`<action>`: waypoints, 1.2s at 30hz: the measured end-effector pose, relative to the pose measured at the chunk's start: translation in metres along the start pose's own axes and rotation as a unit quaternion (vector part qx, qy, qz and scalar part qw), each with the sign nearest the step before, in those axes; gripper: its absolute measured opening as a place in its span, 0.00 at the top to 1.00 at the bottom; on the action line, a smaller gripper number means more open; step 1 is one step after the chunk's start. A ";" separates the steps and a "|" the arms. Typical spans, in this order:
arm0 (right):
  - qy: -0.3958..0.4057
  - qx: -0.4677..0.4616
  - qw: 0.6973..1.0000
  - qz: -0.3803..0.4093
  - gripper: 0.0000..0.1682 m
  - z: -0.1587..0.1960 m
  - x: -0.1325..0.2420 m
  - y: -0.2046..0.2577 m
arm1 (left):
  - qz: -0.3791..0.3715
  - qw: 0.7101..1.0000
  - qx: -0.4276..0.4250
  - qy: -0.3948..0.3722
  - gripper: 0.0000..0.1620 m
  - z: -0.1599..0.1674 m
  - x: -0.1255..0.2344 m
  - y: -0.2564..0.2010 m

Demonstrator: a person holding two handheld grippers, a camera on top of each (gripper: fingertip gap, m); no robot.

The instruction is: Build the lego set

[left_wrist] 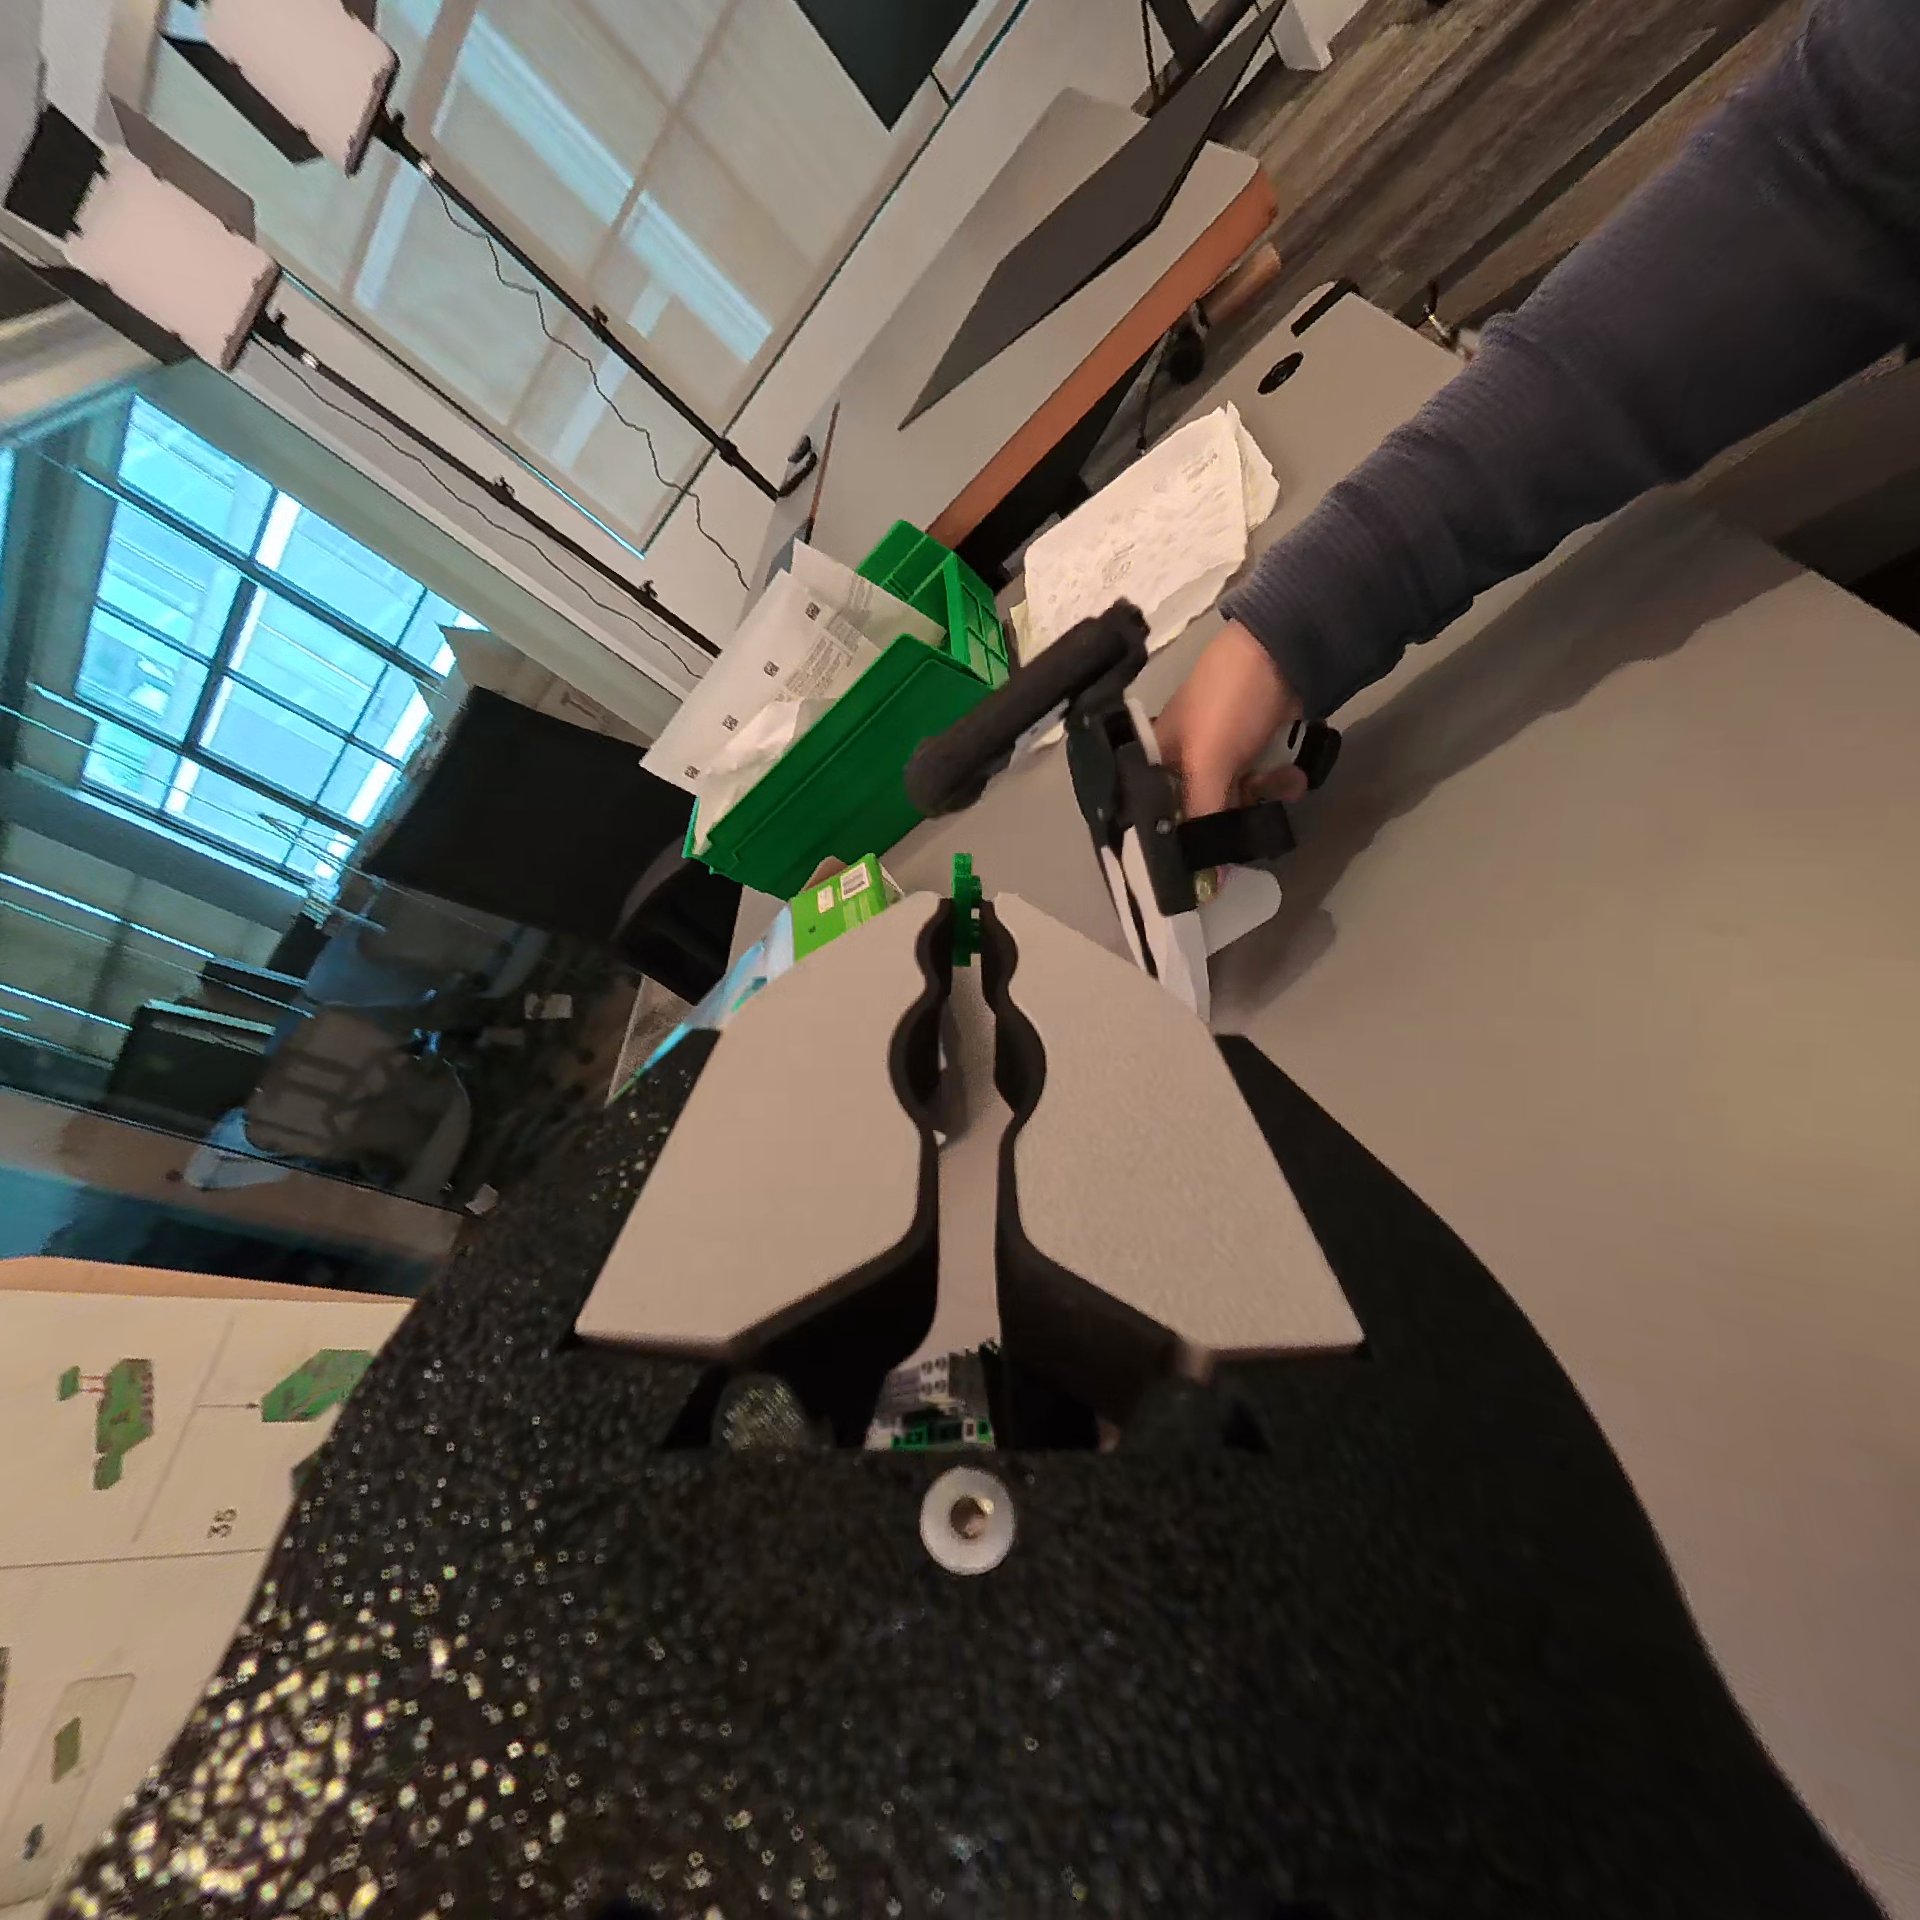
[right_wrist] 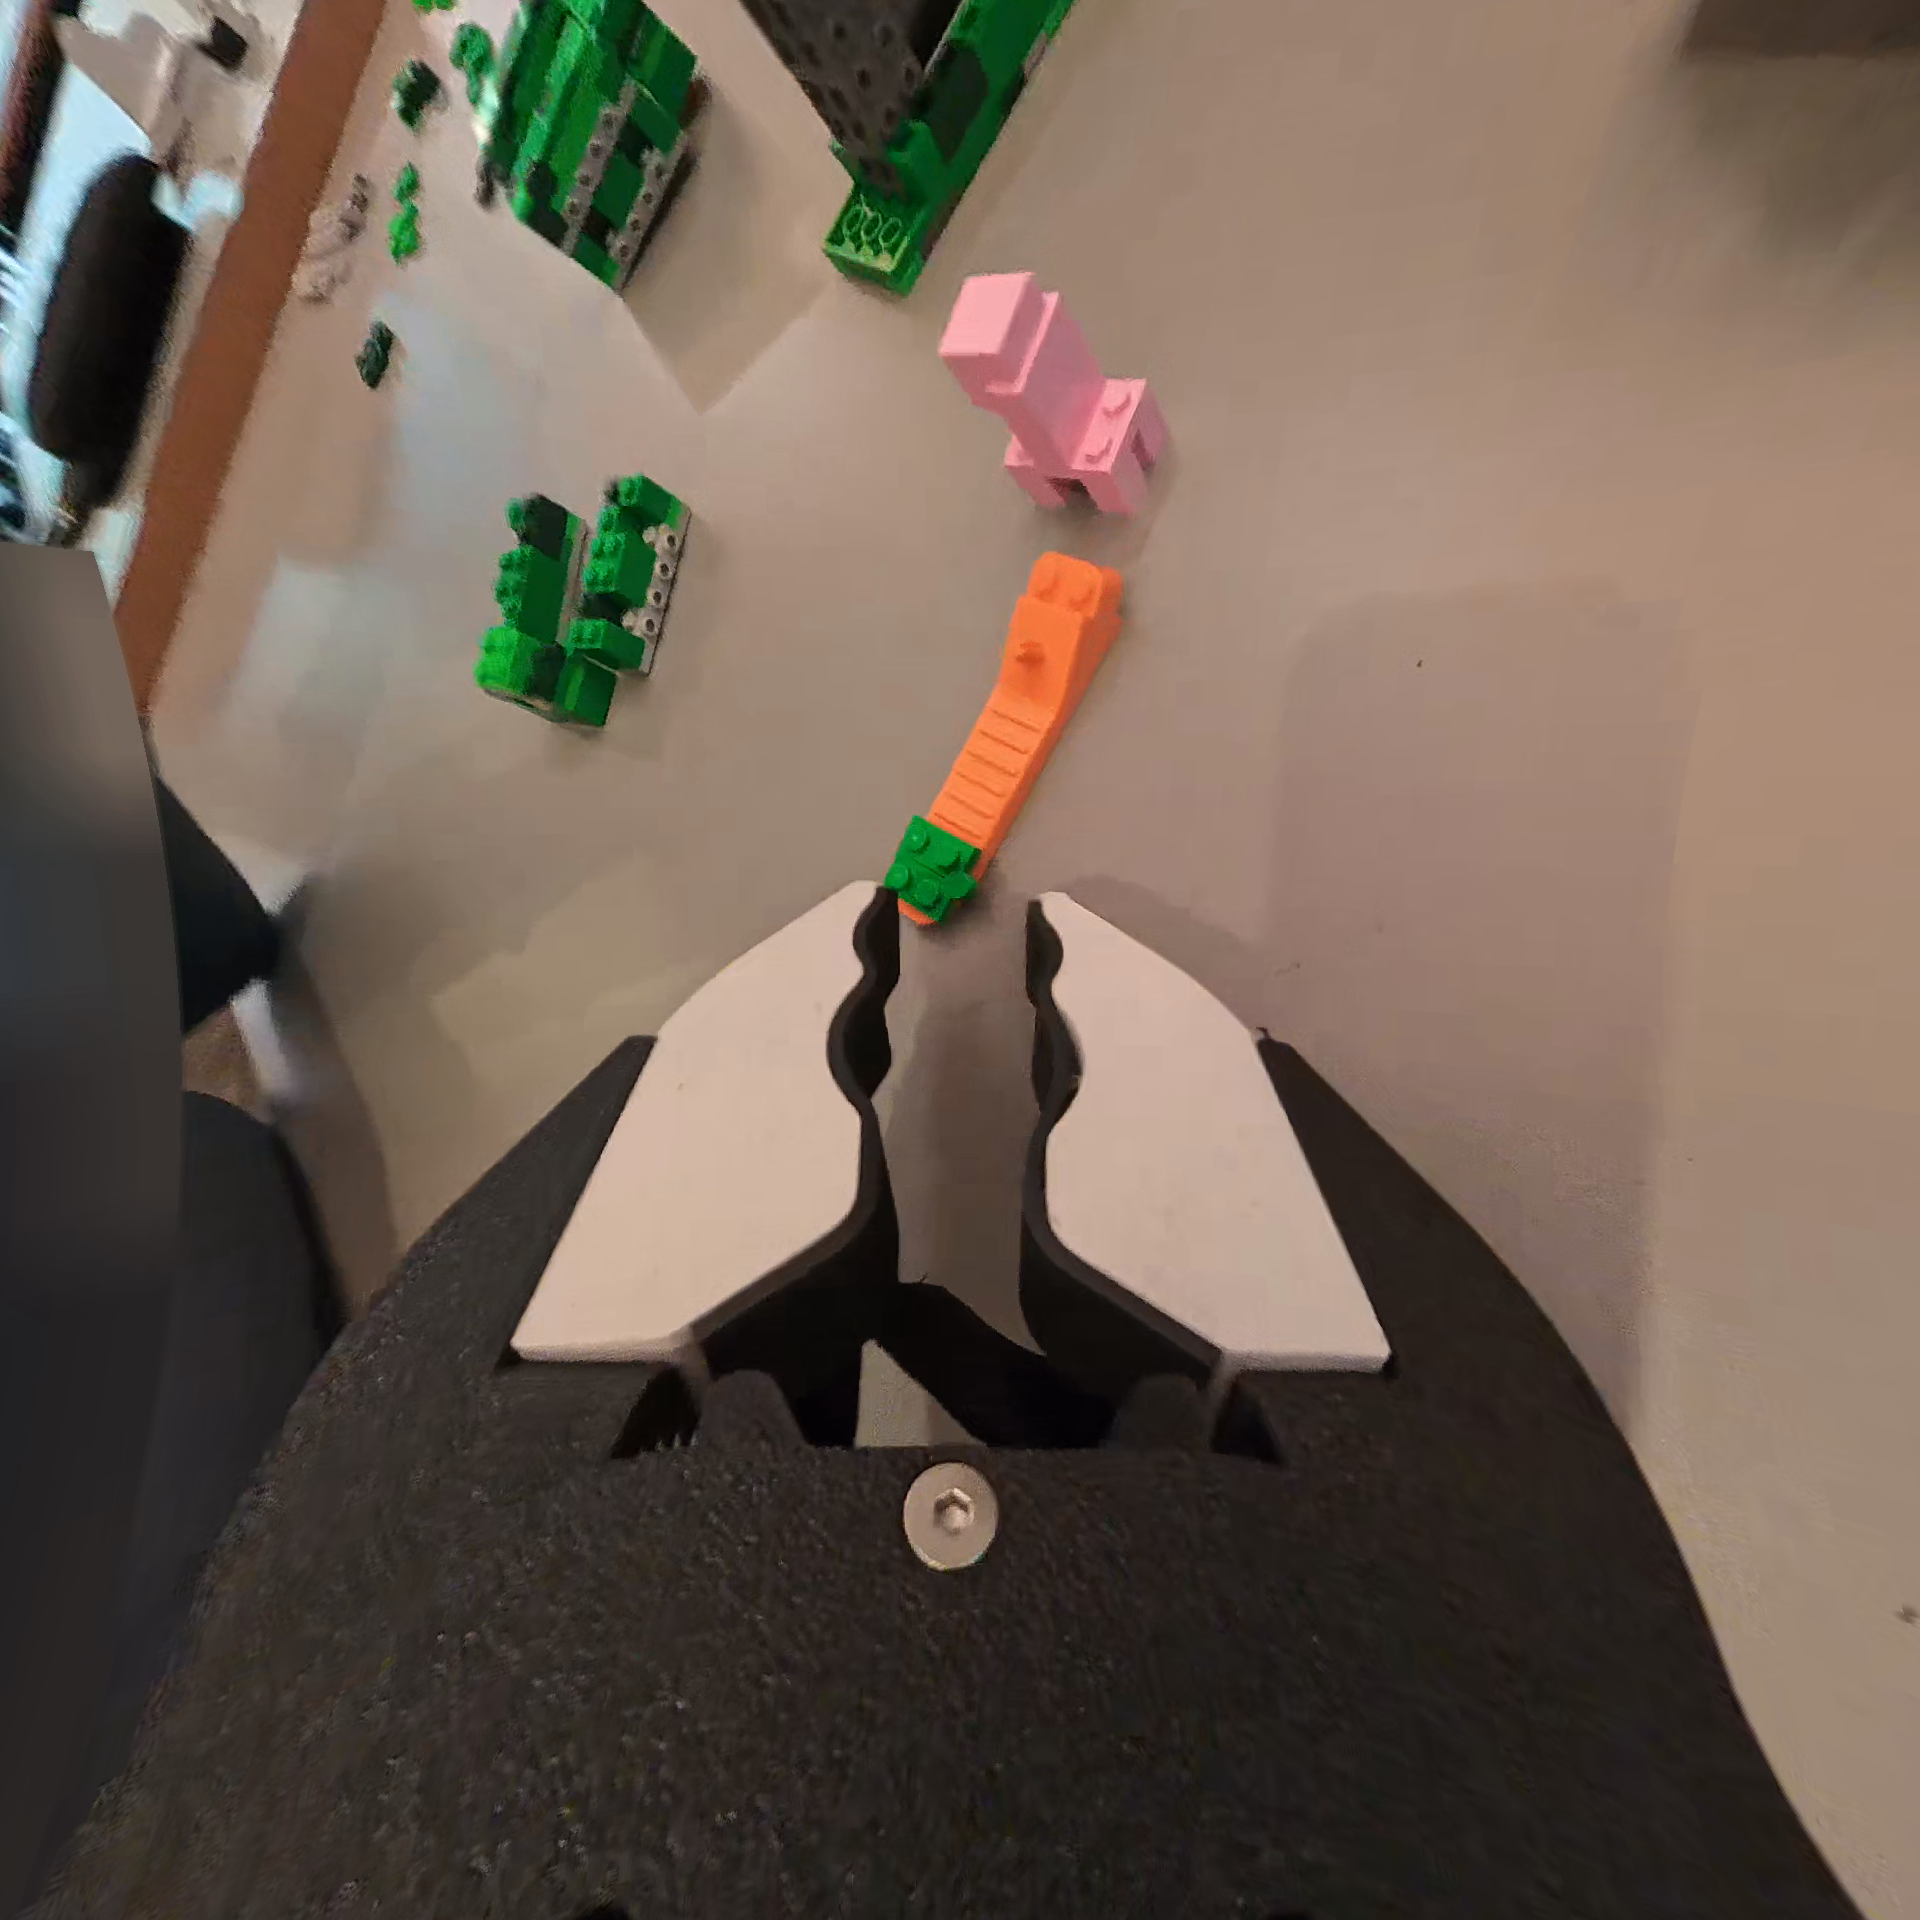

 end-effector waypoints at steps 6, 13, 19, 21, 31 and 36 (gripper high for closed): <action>0.037 -0.039 0.998 -0.024 0.93 0.000 -0.005 -0.001 | -0.012 1.000 -0.008 0.004 0.97 0.000 0.003 0.002; 0.071 -0.029 0.997 -0.020 0.95 -0.001 -0.012 0.003 | -0.014 1.000 -0.009 0.013 0.97 0.002 0.002 0.002; 0.069 -0.007 0.997 -0.017 0.98 -0.002 -0.010 0.007 | -0.017 1.000 -0.010 0.014 0.97 0.003 0.003 0.003; 0.067 -0.006 0.998 -0.017 0.98 -0.001 -0.008 0.008 | -0.016 1.000 -0.008 0.015 0.97 0.004 0.003 0.003; -0.024 0.096 0.995 -0.014 0.99 -0.017 0.003 0.022 | -0.013 1.000 -0.010 0.020 0.97 0.005 0.001 0.002; -0.119 0.296 0.945 0.076 0.99 -0.038 0.024 0.055 | -0.008 1.000 -0.007 0.021 0.97 0.006 0.000 0.001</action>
Point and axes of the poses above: each gripper's, where its closed fingertips meet, x back along the fingers, z out of its underside, y = z × x across the jaws, the point moved 2 cm from there along x, back along the fingers, and after that the axes turned 6 degrees about x, right-handed, at the moved point
